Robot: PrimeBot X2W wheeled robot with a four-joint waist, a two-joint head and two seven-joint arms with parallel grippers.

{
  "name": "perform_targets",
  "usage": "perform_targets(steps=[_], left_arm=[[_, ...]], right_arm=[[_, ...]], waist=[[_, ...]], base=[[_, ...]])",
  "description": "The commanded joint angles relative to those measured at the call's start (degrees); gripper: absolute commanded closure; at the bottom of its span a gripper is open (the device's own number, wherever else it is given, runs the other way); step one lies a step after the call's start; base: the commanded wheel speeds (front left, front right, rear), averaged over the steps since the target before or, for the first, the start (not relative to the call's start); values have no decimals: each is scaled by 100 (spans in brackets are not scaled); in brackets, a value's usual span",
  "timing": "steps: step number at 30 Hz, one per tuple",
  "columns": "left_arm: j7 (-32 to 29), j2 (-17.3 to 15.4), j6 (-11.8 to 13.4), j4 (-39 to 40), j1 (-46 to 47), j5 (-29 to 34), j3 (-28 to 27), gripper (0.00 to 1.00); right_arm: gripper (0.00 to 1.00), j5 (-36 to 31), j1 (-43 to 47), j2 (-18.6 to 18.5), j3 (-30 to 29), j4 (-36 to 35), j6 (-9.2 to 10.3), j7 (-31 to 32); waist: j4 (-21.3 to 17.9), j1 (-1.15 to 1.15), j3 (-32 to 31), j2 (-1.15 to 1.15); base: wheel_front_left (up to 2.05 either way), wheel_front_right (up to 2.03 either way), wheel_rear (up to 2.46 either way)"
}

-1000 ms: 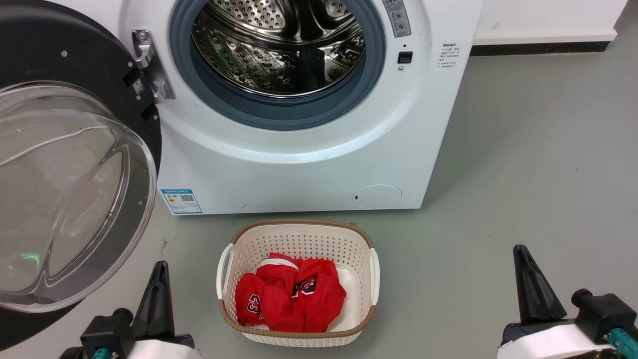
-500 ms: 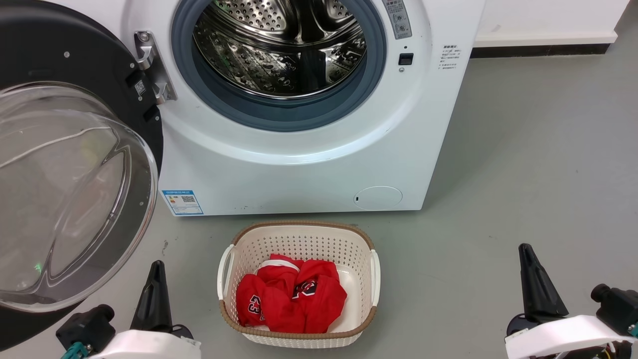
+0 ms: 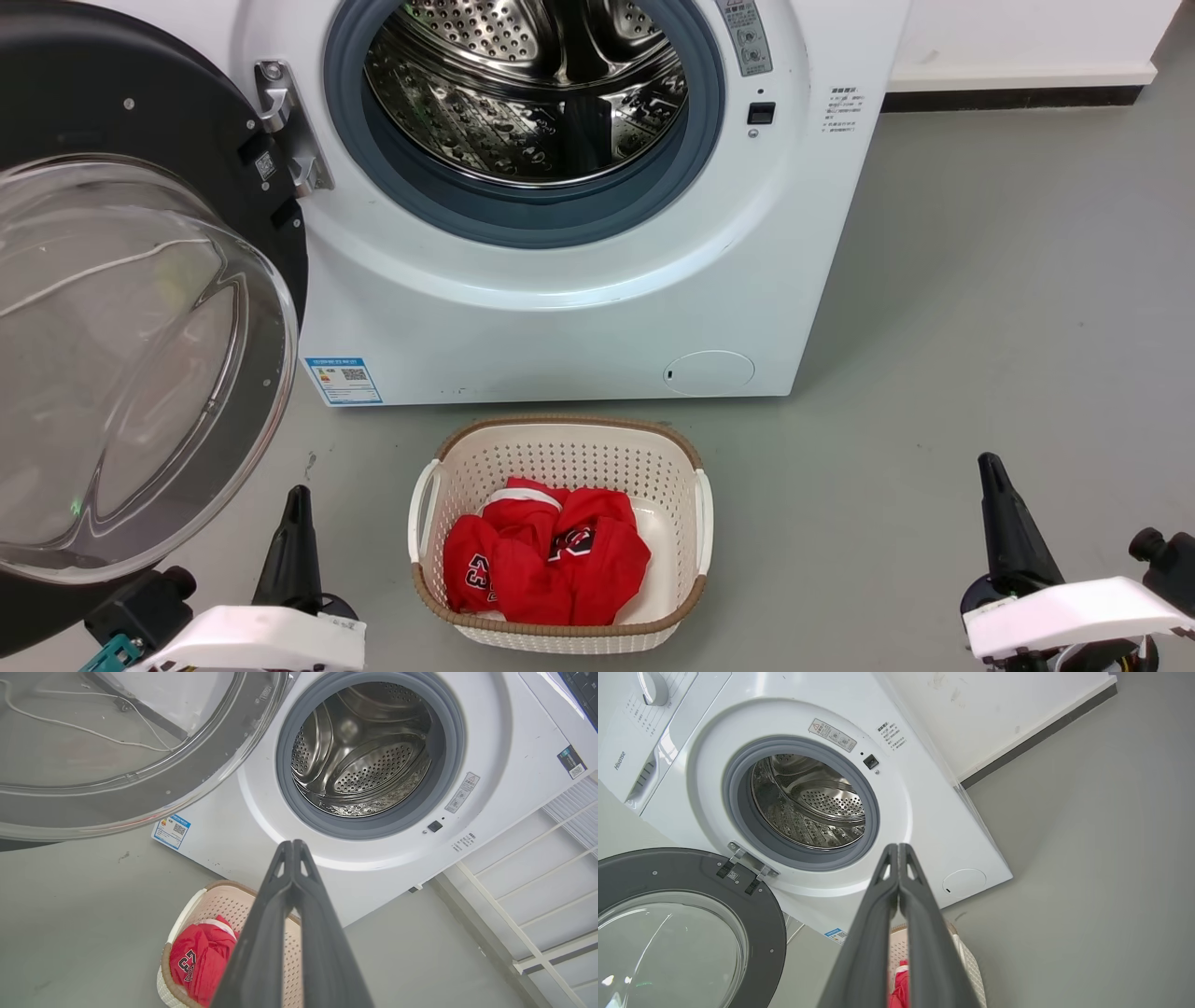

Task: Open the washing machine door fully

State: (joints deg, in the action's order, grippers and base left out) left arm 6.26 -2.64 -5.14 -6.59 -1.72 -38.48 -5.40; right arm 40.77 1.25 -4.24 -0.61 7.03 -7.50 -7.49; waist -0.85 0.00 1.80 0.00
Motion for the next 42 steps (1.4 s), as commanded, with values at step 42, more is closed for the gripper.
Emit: perform_targets(steps=[42], left_arm=[[-718,-25,-149,-391,537,-3015,-75,100]], right_arm=[[100,3042,-497,-79,-162,350,1,647]], waist=[[38,0,-73,0]], base=[[0,0,0]])
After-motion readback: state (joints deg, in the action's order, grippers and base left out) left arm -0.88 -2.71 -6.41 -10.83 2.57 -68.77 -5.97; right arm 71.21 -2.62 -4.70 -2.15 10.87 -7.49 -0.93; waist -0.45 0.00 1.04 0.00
